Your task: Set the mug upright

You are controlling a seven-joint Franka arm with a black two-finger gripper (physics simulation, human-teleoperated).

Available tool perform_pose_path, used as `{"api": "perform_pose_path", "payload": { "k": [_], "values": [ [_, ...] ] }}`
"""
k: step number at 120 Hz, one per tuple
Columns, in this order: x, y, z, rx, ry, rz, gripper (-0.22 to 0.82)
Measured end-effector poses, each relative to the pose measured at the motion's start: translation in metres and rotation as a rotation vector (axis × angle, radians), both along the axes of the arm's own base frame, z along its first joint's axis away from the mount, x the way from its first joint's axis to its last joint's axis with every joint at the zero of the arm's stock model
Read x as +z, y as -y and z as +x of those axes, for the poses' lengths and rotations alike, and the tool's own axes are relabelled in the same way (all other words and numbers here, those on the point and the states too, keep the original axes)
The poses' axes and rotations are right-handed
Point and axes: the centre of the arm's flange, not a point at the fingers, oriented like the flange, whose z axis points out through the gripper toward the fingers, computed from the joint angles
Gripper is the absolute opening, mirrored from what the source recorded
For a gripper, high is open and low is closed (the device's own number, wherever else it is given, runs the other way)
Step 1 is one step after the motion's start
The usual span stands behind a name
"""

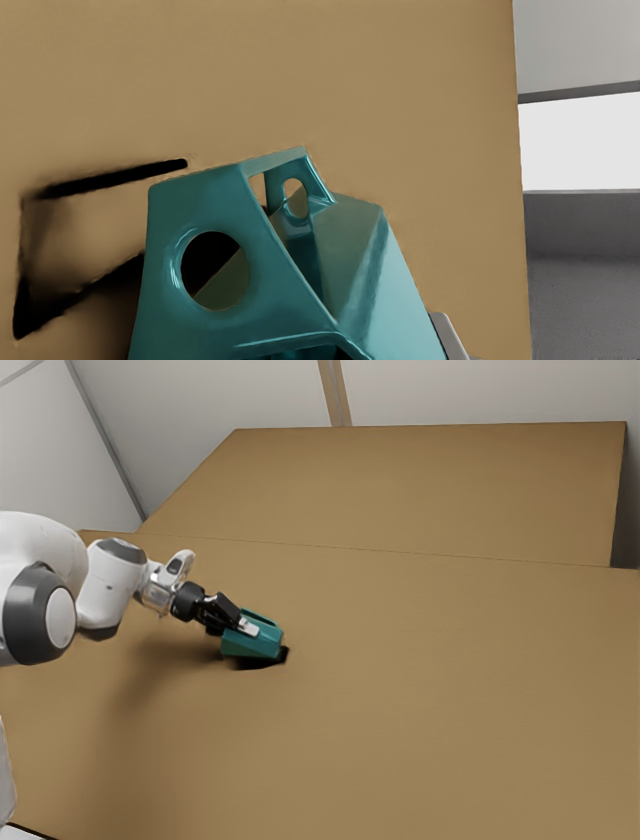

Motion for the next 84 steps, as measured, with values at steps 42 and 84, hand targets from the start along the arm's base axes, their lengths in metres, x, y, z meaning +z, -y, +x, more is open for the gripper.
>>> {"api": "perform_pose_path", "payload": {
  "k": [42,84],
  "values": [
    [0.072,0.026,0.014,-0.056,0.123,0.003,-0.15],
    [0.172,0.116,0.012,-0.351,0.243,0.47,-0.15]
  ]
}}
